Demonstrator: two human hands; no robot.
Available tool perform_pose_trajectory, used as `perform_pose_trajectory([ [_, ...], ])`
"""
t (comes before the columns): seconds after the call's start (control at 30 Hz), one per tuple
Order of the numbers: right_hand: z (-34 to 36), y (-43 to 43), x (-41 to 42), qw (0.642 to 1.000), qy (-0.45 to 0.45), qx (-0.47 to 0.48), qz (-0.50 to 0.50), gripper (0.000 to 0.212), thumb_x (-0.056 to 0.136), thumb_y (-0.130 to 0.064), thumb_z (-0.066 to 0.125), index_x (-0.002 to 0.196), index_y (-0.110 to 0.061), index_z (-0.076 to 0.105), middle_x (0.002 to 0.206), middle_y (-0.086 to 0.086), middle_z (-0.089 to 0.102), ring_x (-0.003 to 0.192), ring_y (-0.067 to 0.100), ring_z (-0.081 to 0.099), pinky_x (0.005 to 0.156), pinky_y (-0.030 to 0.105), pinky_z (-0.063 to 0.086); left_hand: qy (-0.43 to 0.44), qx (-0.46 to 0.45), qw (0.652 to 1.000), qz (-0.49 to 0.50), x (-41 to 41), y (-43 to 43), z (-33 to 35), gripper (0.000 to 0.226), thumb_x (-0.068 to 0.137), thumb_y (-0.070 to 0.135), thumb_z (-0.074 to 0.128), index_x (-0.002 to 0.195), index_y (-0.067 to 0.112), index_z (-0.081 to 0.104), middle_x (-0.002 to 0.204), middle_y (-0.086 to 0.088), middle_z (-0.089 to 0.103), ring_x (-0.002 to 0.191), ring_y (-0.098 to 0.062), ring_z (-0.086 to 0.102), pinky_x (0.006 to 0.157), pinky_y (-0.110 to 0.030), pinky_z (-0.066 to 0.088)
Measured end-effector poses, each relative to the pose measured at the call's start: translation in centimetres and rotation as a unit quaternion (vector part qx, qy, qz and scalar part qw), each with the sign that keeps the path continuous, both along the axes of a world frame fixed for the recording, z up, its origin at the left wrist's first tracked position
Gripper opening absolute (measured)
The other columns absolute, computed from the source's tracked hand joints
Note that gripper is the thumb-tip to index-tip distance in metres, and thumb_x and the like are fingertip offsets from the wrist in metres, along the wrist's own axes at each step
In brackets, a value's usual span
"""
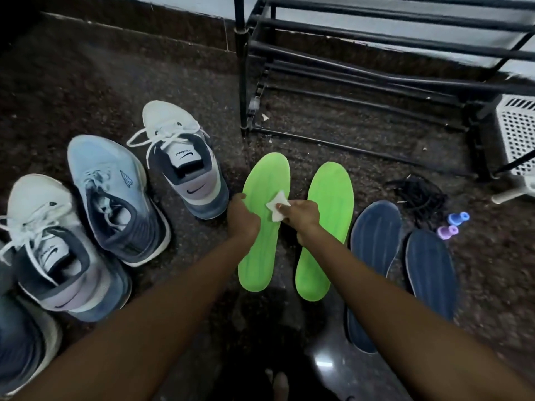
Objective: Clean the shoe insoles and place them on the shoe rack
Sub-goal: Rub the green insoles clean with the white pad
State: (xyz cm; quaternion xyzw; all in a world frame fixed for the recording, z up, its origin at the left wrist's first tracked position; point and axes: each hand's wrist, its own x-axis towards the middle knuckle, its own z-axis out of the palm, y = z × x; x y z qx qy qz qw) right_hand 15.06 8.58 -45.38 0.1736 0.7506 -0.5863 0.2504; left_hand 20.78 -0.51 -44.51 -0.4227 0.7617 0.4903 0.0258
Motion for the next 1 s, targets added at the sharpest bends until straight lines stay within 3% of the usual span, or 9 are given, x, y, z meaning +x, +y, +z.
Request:
perform_pose_trajectory([
  [0.2, 2.2, 1.3, -0.5, 1.0, -0.013, -0.018, -0.022, 0.023, 0.077, 0.004, 0.068, 0.098, 0.013, 0.063, 0.101, 0.027, 0.064, 0.084, 0.029, 0.061, 0.084, 0.044, 0.052, 0.049, 0.038, 0.997, 0.039, 0.4, -0.5, 1.3, 0.049, 0.088, -0.011, 0.05, 0.136, -0.003, 0.04, 0.12, -0.018, 0.056, 0.105, -0.029, 0.055, 0.074, -0.033, 0.045],
  [0.3, 4.7, 3.0, -0.8, 1.0, -0.006, -0.027, 0.004, 0.006, 0.077, 0.006, 0.067, 0.08, 0.008, 0.062, 0.085, 0.019, 0.064, 0.073, 0.027, 0.061, 0.063, 0.026, 0.054, 0.092, 0.071, 0.993, 0.03, 0.8, -0.6, 3.2, 0.032, 0.089, -0.009, 0.053, 0.121, -0.004, 0.056, 0.111, -0.018, 0.063, 0.088, -0.024, 0.057, 0.068, -0.032, 0.051],
  [0.37, 6.9, 4.2, -1.1, 0.999, 0.001, -0.031, 0.021, 0.021, 0.076, 0.006, 0.067, 0.063, -0.002, 0.055, 0.077, 0.014, 0.059, 0.062, 0.021, 0.058, 0.045, 0.016, 0.048, 0.112, 0.115, 0.987, 0.023, 0.7, -0.4, 5.5, 0.02, 0.092, -0.004, 0.054, 0.11, 0.001, 0.06, 0.102, -0.017, 0.067, 0.079, -0.024, 0.062, 0.068, -0.037, 0.057],
  [0.47, 11.2, 6.0, -1.3, 0.998, 0.03, -0.041, 0.029, 0.025, 0.076, 0.008, 0.066, 0.059, -0.002, 0.052, 0.075, 0.015, 0.058, 0.052, 0.016, 0.058, 0.042, 0.015, 0.045, 0.122, 0.165, 0.979, -0.013, 0.2, 0.4, 9.8, 0.012, 0.096, 0.009, 0.053, 0.107, 0.006, 0.058, 0.082, -0.003, 0.064, 0.07, -0.011, 0.06, 0.054, -0.027, 0.055],
  [0.57, 16.9, 7.8, -1.1, 0.996, 0.063, -0.047, 0.039, 0.023, 0.077, 0.009, 0.065, 0.059, -0.001, 0.054, 0.069, 0.014, 0.062, 0.047, 0.013, 0.057, 0.041, 0.015, 0.045, 0.147, 0.2, 0.967, -0.052, 0.0, 1.5, 14.8, 0.012, 0.098, 0.017, 0.051, 0.106, 0.009, 0.057, 0.081, 0.001, 0.064, 0.069, -0.01, 0.062, 0.051, -0.024, 0.055],
  [0.7, 24.4, 10.4, -0.3, 0.993, 0.096, -0.043, 0.055, 0.015, 0.078, 0.008, 0.065, 0.065, 0.002, 0.059, 0.039, -0.002, 0.057, 0.03, 0.003, 0.048, 0.032, 0.011, 0.033, 0.194, 0.218, 0.952, -0.091, 0.3, 3.5, 21.3, 0.02, 0.099, 0.024, 0.049, 0.111, 0.011, 0.059, 0.094, 0.0, 0.068, 0.077, -0.01, 0.064, 0.061, -0.026, 0.057],
  [0.87, 32.8, 13.0, 1.8, 0.987, 0.14, -0.041, 0.07, 0.008, 0.074, 0.004, 0.069, 0.07, 0.004, 0.062, 0.065, 0.016, 0.064, 0.052, 0.017, 0.059, 0.052, 0.022, 0.048, 0.227, 0.281, 0.923, -0.134, 1.6, 6.0, 29.9, 0.039, 0.096, 0.047, 0.043, 0.118, 0.019, 0.06, 0.124, -0.008, 0.064, 0.11, -0.026, 0.062, 0.097, -0.051, 0.047],
  [0.93, 35.9, 14.0, 3.0, 0.984, 0.153, -0.044, 0.079, 0.008, 0.074, 0.003, 0.07, 0.072, 0.007, 0.063, 0.074, 0.02, 0.064, 0.06, 0.021, 0.058, 0.057, 0.026, 0.046, 0.253, 0.324, 0.901, -0.141, 2.4, 7.2, 32.8, 0.047, 0.095, 0.052, 0.036, 0.122, 0.02, 0.058, 0.127, -0.009, 0.062, 0.115, -0.028, 0.059, 0.102, -0.052, 0.042],
  [1.0, 38.6, 15.1, 4.4, 0.98, 0.172, -0.041, 0.087, 0.008, 0.074, 0.002, 0.07, 0.076, 0.006, 0.063, 0.071, 0.014, 0.064, 0.051, 0.014, 0.06, 0.048, 0.018, 0.044, 0.288, 0.368, 0.874, -0.128, 3.6, 8.5, 35.4, 0.052, 0.095, 0.054, 0.032, 0.117, 0.016, 0.06, 0.118, -0.012, 0.066, 0.107, -0.029, 0.064, 0.096, -0.05, 0.047],
])
